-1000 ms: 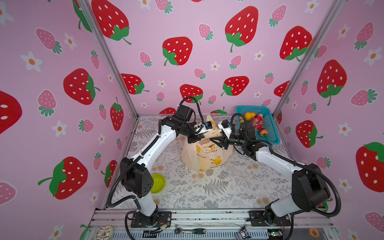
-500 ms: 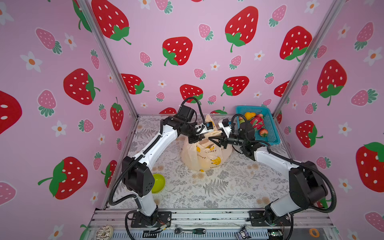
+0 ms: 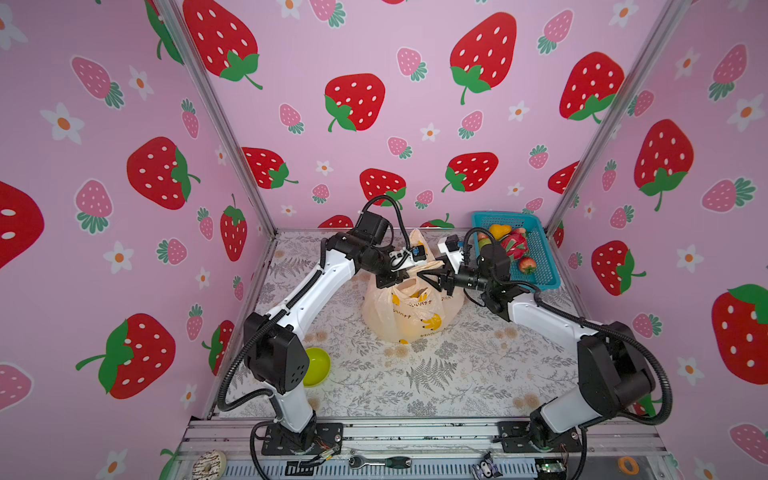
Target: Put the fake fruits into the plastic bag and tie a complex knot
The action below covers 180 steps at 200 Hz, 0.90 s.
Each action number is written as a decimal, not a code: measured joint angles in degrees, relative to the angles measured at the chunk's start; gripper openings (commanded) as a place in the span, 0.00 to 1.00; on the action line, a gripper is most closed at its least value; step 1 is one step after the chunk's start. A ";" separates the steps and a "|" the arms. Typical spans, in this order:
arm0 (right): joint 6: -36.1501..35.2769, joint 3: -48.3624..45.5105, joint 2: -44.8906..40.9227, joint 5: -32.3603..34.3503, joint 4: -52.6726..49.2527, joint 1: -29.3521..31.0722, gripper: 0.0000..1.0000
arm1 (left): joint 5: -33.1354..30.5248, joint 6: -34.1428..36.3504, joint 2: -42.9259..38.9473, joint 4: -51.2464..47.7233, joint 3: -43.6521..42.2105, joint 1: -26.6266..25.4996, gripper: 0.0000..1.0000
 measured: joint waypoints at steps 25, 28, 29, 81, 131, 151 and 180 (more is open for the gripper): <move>0.17 0.00 0.20 0.00 0.09 0.00 0.45 | -0.50 0.07 0.00 0.00 0.00 -0.02 0.00; 0.17 0.00 0.20 0.00 0.09 0.00 0.45 | -0.55 0.07 0.00 0.00 0.00 -0.04 0.00; 0.22 0.00 0.22 0.00 0.07 0.00 0.45 | -0.55 0.07 0.00 0.00 0.00 -0.04 0.00; 0.31 -0.02 0.48 -0.02 0.11 0.00 0.46 | -0.96 0.07 0.00 -0.07 0.02 -0.17 0.00; 1.07 0.00 0.61 -0.07 0.55 0.00 0.47 | -1.01 0.07 0.09 -0.42 0.09 -0.22 0.00; 1.77 0.00 0.85 -0.20 1.11 0.00 0.48 | -1.29 0.07 0.22 -0.42 0.09 -0.24 0.00; 2.49 0.00 1.29 -0.37 1.46 0.00 0.40 | -1.40 0.07 0.44 -0.44 0.13 -0.28 0.00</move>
